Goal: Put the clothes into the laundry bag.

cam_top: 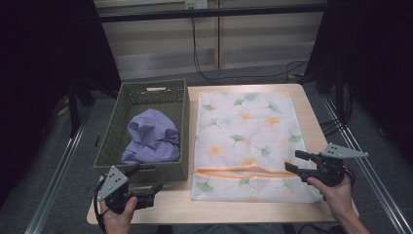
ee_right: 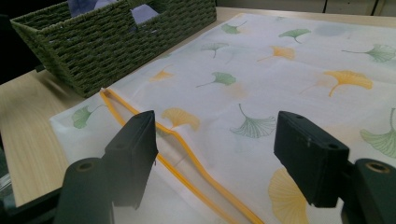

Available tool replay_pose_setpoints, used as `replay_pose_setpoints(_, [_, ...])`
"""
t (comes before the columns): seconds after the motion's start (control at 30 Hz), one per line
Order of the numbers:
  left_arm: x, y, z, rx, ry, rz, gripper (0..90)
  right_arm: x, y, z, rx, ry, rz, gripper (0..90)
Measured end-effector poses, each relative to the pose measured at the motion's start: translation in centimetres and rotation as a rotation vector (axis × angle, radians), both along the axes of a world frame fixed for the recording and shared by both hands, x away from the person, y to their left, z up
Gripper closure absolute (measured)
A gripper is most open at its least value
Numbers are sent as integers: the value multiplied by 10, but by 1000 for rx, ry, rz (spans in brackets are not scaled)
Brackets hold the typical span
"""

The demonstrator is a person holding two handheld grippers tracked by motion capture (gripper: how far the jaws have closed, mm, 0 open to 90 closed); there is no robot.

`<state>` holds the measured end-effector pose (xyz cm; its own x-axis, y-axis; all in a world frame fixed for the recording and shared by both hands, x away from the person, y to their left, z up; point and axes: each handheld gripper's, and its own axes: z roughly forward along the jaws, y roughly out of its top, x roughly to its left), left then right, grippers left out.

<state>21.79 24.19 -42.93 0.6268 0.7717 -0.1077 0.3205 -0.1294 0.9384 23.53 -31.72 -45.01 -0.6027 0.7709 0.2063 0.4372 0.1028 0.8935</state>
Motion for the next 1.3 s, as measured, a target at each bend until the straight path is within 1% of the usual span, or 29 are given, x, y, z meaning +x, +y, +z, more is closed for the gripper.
replay_pose_setpoints(0.1, [0, 0, 0, -15, 5, 5, 49, 2, -1, -1, 8, 17, 16, 288])
replay_pose_setpoints(0.2, [2, -1, -1, -5, 13, 13, 48, 3, -1, -2, 4, 13, 20, 286])
replay_pose_setpoints(0.23, [2, -2, -1, -6, 19, 6, 48, 3, -1, -2, 4, 13, 20, 286])
replay_pose_setpoints(0.27, [3, -2, -1, -4, 20, 0, 49, 4, -1, -2, 14, 11, 28, 296])
replay_pose_setpoints(0.33, [2, -2, -1, 3, 20, -2, 49, 5, -1, -2, 12, 12, 33, 317])
replay_pose_setpoints(0.37, [2, -2, -1, 3, 22, -5, 49, 5, -1, -2, 26, 26, 53, 332])
replay_pose_setpoints(0.4, [2, -2, -2, 6, 23, -1, 49, 6, -2, -2, 36, 28, 63, 327])
replay_pose_setpoints(0.43, [2, -2, -2, 20, 20, 3, 48, 6, -2, -2, 46, 22, 63, 325])
replay_pose_setpoints(0.5, [0, -5, -2, 39, 21, -9, 48, 6, -3, -2, 39, 16, 61, 316])
replay_pose_setpoints(0.53, [0, -5, -2, 39, 21, -9, 48, 6, -3, -2, 39, 16, 61, 316])
replay_pose_setpoints(0.57, [-1, -6, -1, 47, 18, -5, 48, 5, -1, -2, 31, -3, 51, 310])
replay_pose_setpoints(0.6, [-1, -6, 0, 39, 14, -14, 49, 6, 0, -2, 24, -14, 49, 293])
replay_pose_setpoints(0.63, [-2, -5, 1, 39, 13, -9, 49, 6, 0, -2, 24, -14, 49, 293])
replay_pose_setpoints(0.67, [-2, -5, 1, 30, 9, -6, 48, 7, 1, -2, 17, -2, 58, 282])
replay_pose_setpoints(0.73, [-3, -4, 1, 23, 9, 1, 49, 10, 4, -3, 18, 36, 94, 305])
replay_pose_setpoints(0.77, [-2, -4, 1, 22, 7, -1, 49, 10, 10, -2, -10, 55, 119, 304])
replay_pose_setpoints(0.83, [-2, -5, 1, 16, 8, -13, 49, 10, 11, -2, -10, 57, 124, 304])
replay_pose_setpoints(0.9, [0, -6, 2, -10, 13, -34, 48, 10, 17, -2, -21, 57, 141, 311])
replay_pose_setpoints(0.93, [0, -7, 2, -9, 7, -39, 48, 10, 20, -2, -31, 51, 142, 342])
replay_pose_setpoints(0.97, [-2, -8, 2, -3, 6, -52, 48, 14, 27, -3, -28, 47, 144, 332])
replay_pose_setpoints(1.03, [-2, -7, 3, -11, 9, -51, 48, 16, 30, -3, -27, 54, 145, 341])
replay_pose_setpoints(1.07, [-2, -6, 3, -16, 9, -54, 48, 19, 33, -3, -24, 55, 140, 364])
replay_pose_setpoints(1.1, [-2, -6, 3, -15, 6, -51, 48, 26, 38, -3, -19, 86, 151, 381])
replay_pose_setpoints(1.13, [-1, -5, 2, -12, 6, -48, 48, 26, 38, -3, -19, 86, 151, 381])
replay_pose_setpoints(1.17, [-1, -5, 2, -12, 12, -40, 48, 29, 40, -2, -23, 103, 156, 385])
replay_pose_setpoints(1.2, [0, -5, 1, -12, 13, -38, 49, 33, 44, -1, -30, 100, 162, 389])
replay_pose_setpoints(1.23, [-1, -4, 2, -8, 9, -58, 49, 42, 52, 2, -40, 86, 161, 383])
replay_pose_setpoints(1.27, [-1, -4, 2, -8, 9, -58, 48, 42, 52, 2, -40, 86, 161, 383])
replay_pose_setpoints(1.3, [-2, -2, 2, -17, -2, -47, 48, 45, 54, 2, -34, 88, 168, 382])
